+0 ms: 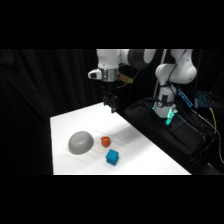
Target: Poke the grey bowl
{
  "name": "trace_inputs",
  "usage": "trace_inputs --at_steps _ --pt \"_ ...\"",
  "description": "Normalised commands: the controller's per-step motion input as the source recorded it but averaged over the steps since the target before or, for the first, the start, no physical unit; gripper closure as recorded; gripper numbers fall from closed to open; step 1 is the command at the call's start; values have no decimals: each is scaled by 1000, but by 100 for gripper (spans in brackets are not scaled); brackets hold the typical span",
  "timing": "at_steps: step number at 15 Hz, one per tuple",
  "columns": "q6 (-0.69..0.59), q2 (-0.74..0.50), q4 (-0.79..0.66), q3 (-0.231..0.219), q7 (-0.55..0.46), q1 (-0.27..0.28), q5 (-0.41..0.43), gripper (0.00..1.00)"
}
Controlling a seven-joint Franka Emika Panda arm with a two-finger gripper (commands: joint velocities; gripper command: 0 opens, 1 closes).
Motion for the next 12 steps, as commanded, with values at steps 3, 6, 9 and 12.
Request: trace_inputs --at_steps 3,6,9,12 --pt "-24 32 72 23 -6 -26 7 0" --pt "-82 152 327 9 -67 -30 71 0" --pt "-234 355 636 -18 -123 -48 127 0" --pt "-346 541 850 -47 -134 -79 170 0"
